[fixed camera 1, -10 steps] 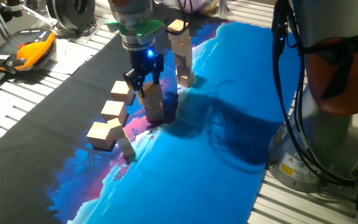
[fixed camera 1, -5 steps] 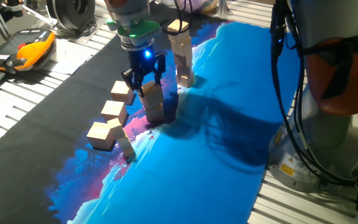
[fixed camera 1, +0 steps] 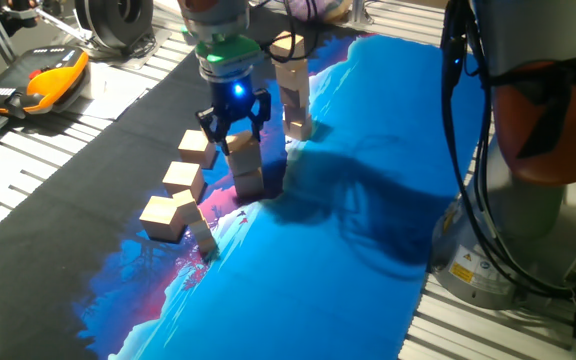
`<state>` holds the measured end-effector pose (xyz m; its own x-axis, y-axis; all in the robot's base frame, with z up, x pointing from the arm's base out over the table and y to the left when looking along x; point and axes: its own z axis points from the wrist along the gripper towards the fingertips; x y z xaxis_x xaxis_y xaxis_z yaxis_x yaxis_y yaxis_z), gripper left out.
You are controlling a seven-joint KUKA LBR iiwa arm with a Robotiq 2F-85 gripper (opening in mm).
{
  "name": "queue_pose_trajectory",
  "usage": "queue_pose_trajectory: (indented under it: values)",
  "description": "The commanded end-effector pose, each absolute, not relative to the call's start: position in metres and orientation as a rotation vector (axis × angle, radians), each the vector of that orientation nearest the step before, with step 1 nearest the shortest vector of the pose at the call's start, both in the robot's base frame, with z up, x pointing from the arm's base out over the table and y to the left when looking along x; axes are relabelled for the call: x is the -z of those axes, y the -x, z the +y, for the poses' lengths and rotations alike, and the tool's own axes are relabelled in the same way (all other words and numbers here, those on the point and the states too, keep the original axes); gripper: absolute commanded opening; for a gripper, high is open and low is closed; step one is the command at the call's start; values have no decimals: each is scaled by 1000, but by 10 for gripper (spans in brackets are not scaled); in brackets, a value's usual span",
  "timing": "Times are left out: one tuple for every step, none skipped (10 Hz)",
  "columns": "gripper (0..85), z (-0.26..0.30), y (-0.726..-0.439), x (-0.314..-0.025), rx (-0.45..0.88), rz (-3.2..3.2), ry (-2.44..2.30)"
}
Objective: Stack the blocks in a vertical line of five
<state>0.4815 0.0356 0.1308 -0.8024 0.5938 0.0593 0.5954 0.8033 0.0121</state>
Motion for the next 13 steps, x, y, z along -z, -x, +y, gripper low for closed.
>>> queue_pose_trajectory:
  values:
    - [0,35,-482,-130,67,-2472,1885]
    - [0,35,-482,-129,59,-2463,1918]
    - [0,34,-482,-128,53,-2453,1947]
    - [0,33,-482,-127,54,-2441,1971]
    - [0,33,-482,-127,53,-2424,1989]
    - [0,33,-482,-127,51,-2403,2015]
    - [0,32,-482,-127,52,-2374,2057]
    - [0,32,-482,-127,44,-2352,2105]
    - [0,31,-483,-126,38,-2331,2144]
    - [0,30,-483,-126,31,-2328,2161]
    - [0,29,-483,-125,33,-2325,2168]
    - [0,29,-482,-124,35,-2324,2168]
    - [0,28,-482,-123,36,-2329,2165]
